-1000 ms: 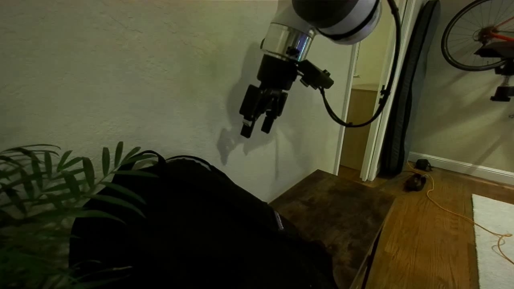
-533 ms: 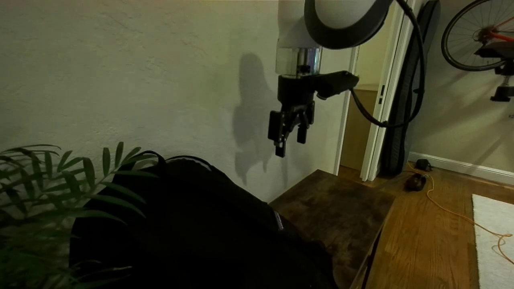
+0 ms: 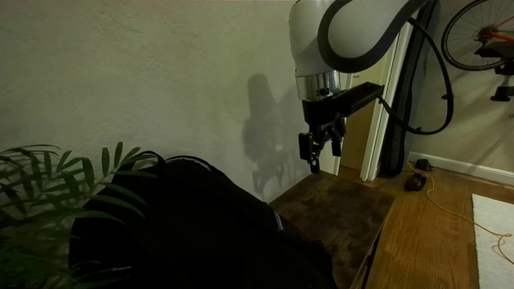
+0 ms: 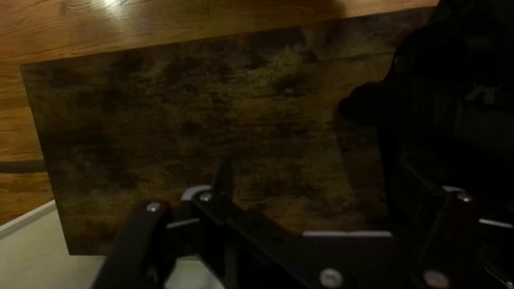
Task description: Pick up the wallet and place it in the backpack
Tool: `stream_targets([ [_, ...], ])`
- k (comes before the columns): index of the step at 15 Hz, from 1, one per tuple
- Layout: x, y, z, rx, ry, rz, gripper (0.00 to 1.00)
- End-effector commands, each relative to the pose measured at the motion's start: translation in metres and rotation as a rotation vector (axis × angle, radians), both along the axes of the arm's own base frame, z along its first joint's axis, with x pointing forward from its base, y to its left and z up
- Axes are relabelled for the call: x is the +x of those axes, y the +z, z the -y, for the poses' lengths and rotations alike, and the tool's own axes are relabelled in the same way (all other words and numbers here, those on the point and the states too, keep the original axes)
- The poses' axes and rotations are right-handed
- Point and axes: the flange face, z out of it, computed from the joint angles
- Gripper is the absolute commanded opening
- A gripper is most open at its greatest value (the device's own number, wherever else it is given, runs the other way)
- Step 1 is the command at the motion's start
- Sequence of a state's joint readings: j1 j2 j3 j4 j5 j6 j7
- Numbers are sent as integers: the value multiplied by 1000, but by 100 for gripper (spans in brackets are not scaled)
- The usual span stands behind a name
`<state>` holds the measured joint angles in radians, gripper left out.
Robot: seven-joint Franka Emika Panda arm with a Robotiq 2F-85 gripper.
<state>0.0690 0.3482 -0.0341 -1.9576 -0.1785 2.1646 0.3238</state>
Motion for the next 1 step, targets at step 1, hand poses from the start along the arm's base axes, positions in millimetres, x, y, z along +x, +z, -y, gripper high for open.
stream_targets([
  [1, 1, 0, 0, 0, 0, -1, 100],
])
